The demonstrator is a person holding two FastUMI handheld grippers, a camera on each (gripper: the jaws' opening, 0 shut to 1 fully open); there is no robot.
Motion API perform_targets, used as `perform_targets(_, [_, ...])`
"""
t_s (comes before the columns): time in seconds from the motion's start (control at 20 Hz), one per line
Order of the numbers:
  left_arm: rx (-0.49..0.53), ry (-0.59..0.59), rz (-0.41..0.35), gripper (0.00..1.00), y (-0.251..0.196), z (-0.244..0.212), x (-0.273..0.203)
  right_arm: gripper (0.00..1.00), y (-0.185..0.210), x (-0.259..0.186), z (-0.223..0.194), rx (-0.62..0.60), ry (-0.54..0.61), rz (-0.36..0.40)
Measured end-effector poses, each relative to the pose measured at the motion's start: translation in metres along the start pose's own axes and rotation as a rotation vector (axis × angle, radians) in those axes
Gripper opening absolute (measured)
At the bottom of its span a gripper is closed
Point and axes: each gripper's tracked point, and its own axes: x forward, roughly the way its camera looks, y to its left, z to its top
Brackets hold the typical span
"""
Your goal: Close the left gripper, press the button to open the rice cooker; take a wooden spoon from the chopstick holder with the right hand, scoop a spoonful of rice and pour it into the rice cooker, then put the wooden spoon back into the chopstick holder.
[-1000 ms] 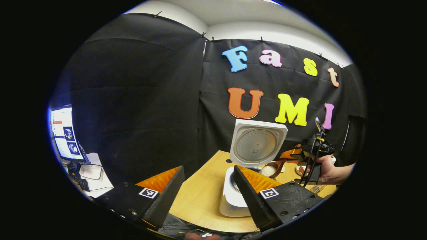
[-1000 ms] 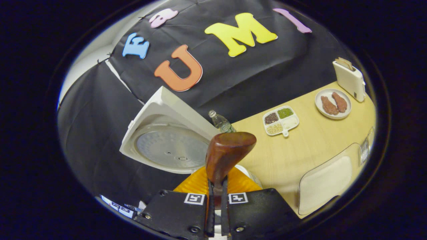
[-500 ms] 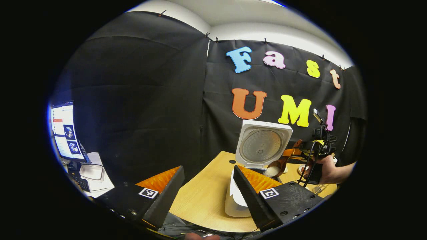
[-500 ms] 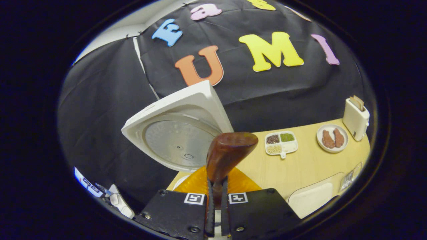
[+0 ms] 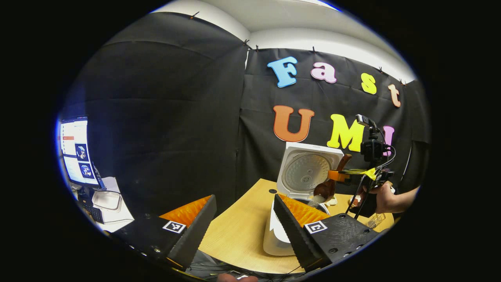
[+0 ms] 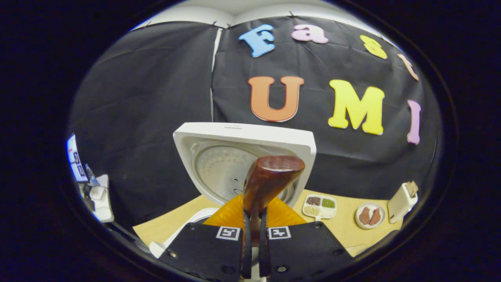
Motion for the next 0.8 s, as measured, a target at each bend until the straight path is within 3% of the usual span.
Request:
perform_targets(0.25, [-0.002, -0.002, 0.009, 0.95, 0.001, -0.002, -0.002, 0.13, 0.015, -0.004, 0.009, -0.184, -0.052, 0.003])
perform_targets(0.5, [0.017, -0.011, 0.005, 0.95, -0.005, -0.002, -0.002, 0.12, 0.024, -0.012, 0.019, -0.259, -0.083, 0.018])
perform_targets(0.8, [0.018, -0.011, 0.003, 0.95, -0.011, -0.001, -0.006, 0.13, 0.015, -0.024, 0.021, -0.118, -0.069, 0.042])
